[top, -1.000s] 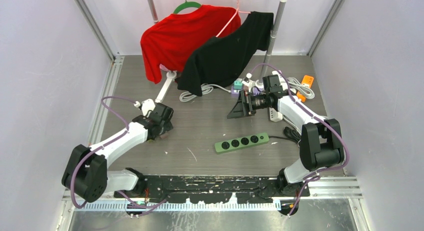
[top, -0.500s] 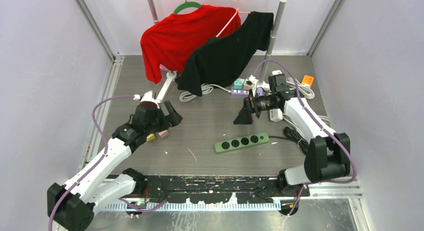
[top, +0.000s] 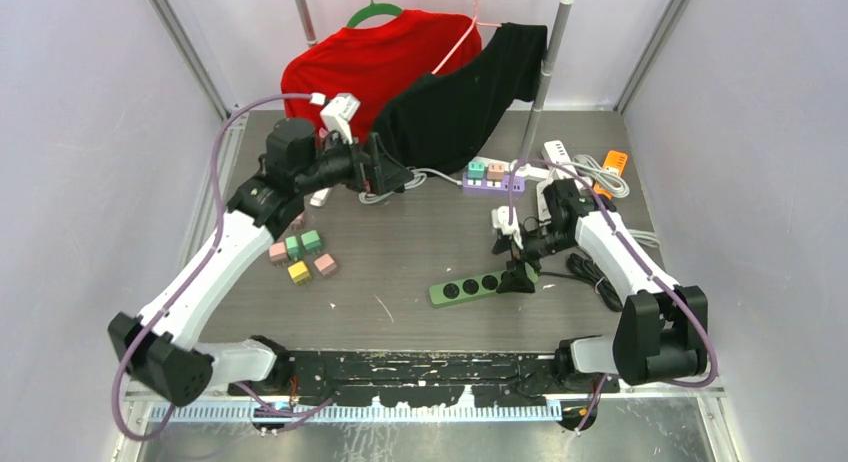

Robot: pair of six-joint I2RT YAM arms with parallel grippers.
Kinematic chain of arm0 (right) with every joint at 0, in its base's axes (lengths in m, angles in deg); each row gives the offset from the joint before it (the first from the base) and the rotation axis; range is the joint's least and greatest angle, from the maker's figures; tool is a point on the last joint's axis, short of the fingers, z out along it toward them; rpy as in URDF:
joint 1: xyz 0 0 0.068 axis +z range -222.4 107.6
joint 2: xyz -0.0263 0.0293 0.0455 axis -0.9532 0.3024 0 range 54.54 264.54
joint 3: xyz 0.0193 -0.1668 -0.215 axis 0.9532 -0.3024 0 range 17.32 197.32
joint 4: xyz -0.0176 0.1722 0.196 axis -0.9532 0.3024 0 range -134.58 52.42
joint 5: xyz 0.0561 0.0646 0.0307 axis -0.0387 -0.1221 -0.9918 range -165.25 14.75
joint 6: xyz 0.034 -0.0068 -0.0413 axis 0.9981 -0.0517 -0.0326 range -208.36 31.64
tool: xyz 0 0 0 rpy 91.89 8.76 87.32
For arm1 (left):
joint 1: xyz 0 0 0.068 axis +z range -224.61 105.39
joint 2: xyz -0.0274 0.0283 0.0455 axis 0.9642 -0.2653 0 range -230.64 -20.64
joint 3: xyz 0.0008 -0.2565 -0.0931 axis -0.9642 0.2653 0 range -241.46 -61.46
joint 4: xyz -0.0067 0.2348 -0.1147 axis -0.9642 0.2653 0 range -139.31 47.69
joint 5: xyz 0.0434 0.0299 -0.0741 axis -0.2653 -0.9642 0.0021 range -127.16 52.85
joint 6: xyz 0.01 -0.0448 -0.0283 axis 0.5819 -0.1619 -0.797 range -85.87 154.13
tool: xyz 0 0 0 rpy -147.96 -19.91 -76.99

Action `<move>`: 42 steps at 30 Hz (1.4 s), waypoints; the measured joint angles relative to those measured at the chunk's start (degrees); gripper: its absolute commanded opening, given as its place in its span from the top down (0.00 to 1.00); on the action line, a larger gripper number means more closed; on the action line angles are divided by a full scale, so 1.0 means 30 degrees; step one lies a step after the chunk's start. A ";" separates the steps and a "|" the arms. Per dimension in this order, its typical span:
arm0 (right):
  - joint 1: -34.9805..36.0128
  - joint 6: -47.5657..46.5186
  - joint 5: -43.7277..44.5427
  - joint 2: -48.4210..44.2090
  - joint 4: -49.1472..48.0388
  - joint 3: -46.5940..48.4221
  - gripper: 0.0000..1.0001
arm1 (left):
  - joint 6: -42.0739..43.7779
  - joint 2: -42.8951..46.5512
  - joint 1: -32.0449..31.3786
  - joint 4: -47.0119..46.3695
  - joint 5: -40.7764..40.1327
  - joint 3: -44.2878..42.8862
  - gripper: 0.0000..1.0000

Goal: Pull the plug off the socket
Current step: Place the plug at the center of the board, then pick up the socket from the center of the board.

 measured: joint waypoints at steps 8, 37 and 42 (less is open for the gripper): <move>0.2259 -0.1639 0.4269 -0.0058 -0.2805 -0.2980 0.01 | 0.2433 -0.2208 0.0007 0.1537 0.0153 -0.0663 0.04; 0.3439 -0.0015 0.5931 0.3257 -0.3971 -0.1253 0.99 | -0.2769 0.1945 0.0007 -0.1158 -0.1013 0.3402 0.01; 0.0335 0.0138 0.3300 0.2069 -0.2237 -0.0029 0.99 | -0.1931 0.1945 0.0007 -0.1297 -0.0168 0.3628 0.01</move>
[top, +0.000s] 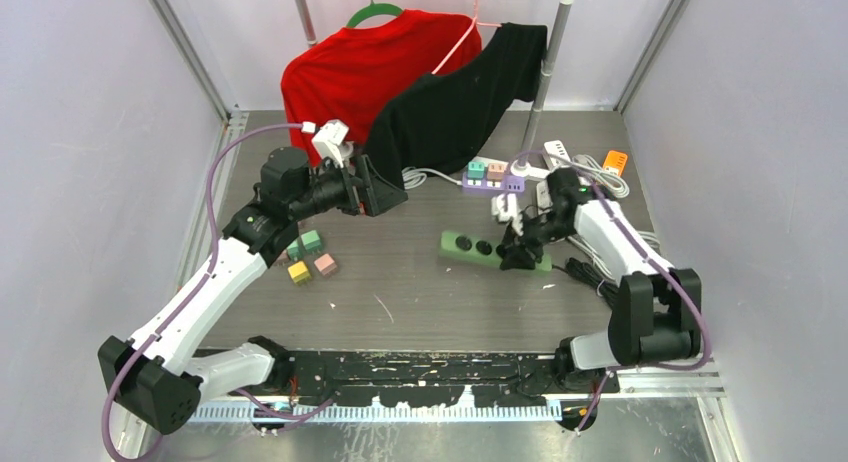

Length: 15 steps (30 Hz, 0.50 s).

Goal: Pull the plug off the socket
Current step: Pick up the socket from the center of the board, then place the socket at the center of the board.

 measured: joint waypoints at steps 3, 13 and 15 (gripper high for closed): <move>-0.2069 0.1377 -0.1107 -0.1005 0.0634 0.1158 0.99 | 0.0408 0.0007 0.0000 -0.0051 0.0240 0.0000 0.01; -0.7002 1.0149 -0.1239 -0.2907 -0.2849 0.1872 0.99 | 0.1100 0.0015 0.0036 -0.0044 0.0321 0.0000 0.01; -0.7745 1.1876 -0.0882 -0.3475 -0.4175 0.1311 0.99 | 0.1166 0.0015 0.0036 -0.0051 0.0321 0.0000 0.01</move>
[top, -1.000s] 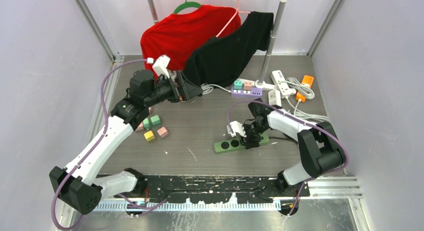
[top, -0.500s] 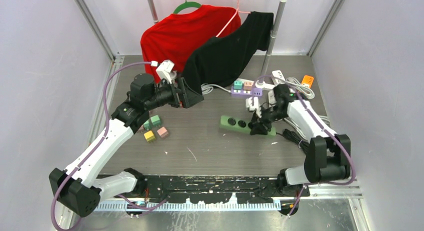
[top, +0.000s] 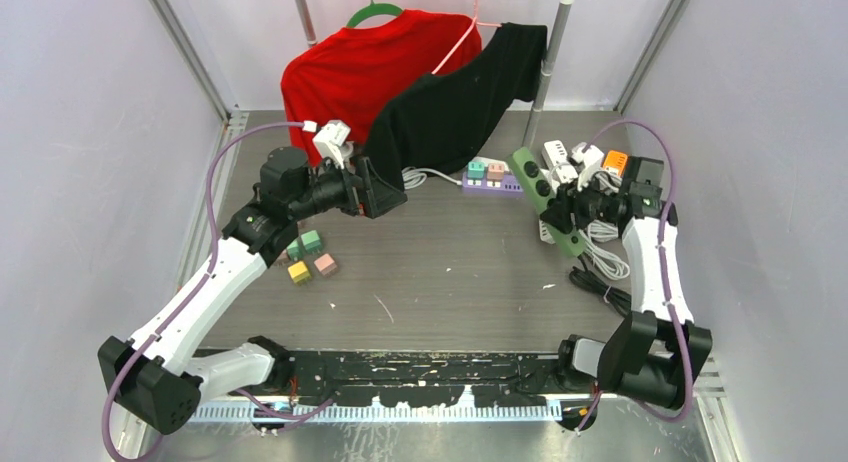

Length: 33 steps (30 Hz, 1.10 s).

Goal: Pull the plug off the socket
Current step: Place the socket at the center of the board.

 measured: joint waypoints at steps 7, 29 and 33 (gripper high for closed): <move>-0.1894 0.6018 0.2441 -0.1450 -0.5166 -0.1792 0.95 | 0.0270 0.0109 0.0000 0.0007 -0.0007 0.0000 0.01; -0.2222 1.5883 1.1460 0.4787 -1.1606 -0.2368 0.00 | 0.0291 0.0248 0.0277 0.0000 -0.0007 0.0036 0.01; -0.2222 1.5526 1.1358 0.4204 -1.1795 -0.2120 0.00 | 0.0291 0.0248 0.0379 0.0000 -0.0015 0.0073 0.01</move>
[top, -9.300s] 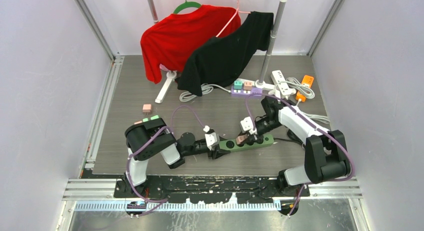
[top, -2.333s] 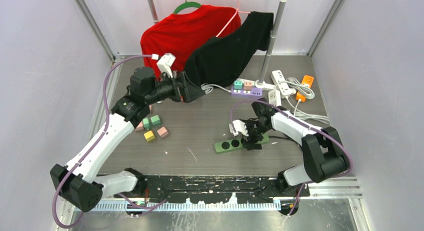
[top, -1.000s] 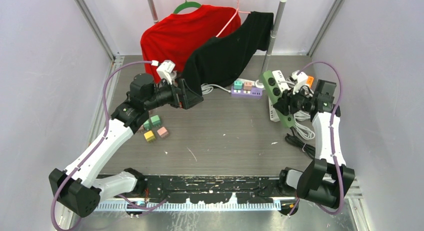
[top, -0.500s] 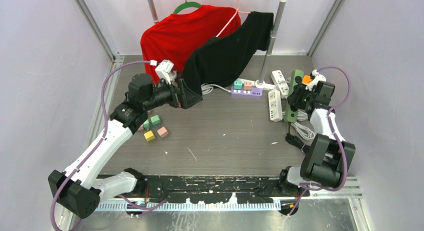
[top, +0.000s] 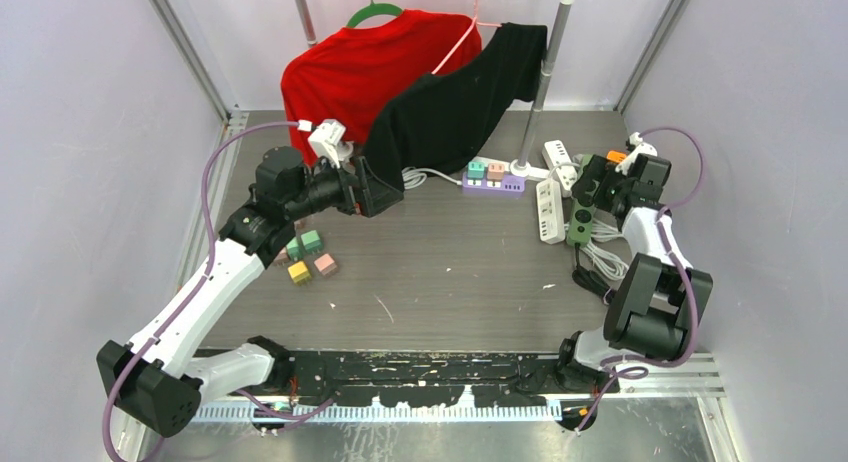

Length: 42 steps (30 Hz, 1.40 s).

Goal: Pull the plug off the socket
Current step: Place the socket at the center of the board, then move the socket to the center of the board.

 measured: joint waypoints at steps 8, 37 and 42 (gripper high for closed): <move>0.0000 -0.1523 -0.2433 -0.3300 -0.0204 -0.0109 0.00 | 0.0066 0.0000 0.0204 0.0000 -0.0219 0.0051 0.01; 0.8153 -2.3168 -0.3708 0.6958 0.9690 0.8415 0.00 | 0.1137 -0.0022 0.1515 0.0153 -0.1625 0.0175 0.01; 0.8947 -2.2622 -0.1778 0.7817 0.8801 0.8954 0.01 | 0.1049 -0.0168 0.1712 0.0146 -0.1523 0.0204 0.01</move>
